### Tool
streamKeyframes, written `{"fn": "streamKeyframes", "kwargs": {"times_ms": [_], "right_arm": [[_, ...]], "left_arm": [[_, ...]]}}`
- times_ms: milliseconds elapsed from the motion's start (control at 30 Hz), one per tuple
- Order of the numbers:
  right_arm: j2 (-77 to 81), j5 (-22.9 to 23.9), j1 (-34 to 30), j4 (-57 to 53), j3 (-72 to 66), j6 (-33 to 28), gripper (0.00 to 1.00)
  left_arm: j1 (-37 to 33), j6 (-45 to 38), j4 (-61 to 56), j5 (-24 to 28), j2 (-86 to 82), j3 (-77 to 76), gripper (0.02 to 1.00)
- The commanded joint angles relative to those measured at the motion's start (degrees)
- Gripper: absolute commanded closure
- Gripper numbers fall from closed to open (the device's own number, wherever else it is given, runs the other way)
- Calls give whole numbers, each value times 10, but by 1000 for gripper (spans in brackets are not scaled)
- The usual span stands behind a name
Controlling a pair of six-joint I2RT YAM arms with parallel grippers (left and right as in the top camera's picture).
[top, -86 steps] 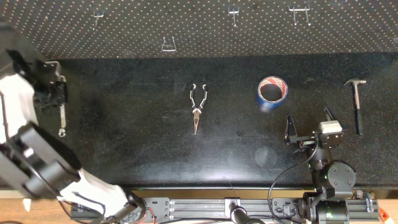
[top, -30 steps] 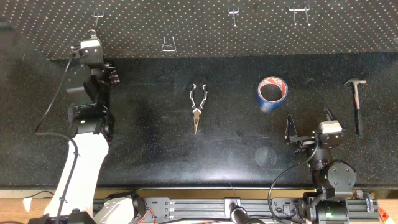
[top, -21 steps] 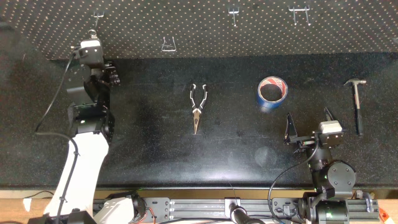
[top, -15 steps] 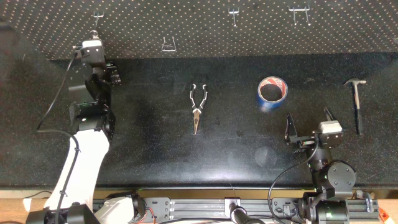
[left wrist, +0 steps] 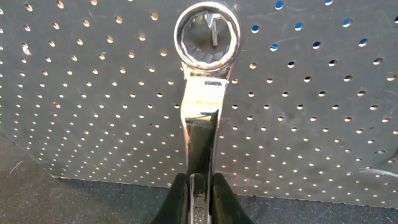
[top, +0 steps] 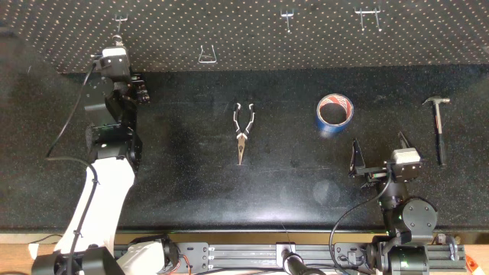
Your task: Place Tools Onto Pegboard
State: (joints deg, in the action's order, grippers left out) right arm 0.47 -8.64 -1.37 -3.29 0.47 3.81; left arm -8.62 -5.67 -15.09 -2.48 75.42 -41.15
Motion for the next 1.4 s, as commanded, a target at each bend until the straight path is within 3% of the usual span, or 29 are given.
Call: {"fn": "streamKeyframes", "kwargs": {"times_ms": [33,1033,1100,1267,1400], "right_arm": [[-4,5,4,-2,-2,5,9],[-4,5,4,-2,-2,5,7],[-4,5,4,-2,-2,5,7],[-4,5,4,-2,-2,5,9],[-4,5,4,-2,-2,5,9]], "left_arm": [[0,10,-8,12,16,0,989],[0,10,-58,-3,49,-6,989],[0,10,-58,-3,57,-12,921],[0,10,-58,-3,71,-25,906],[0,10,-58,-3,76,-27,790]]}}
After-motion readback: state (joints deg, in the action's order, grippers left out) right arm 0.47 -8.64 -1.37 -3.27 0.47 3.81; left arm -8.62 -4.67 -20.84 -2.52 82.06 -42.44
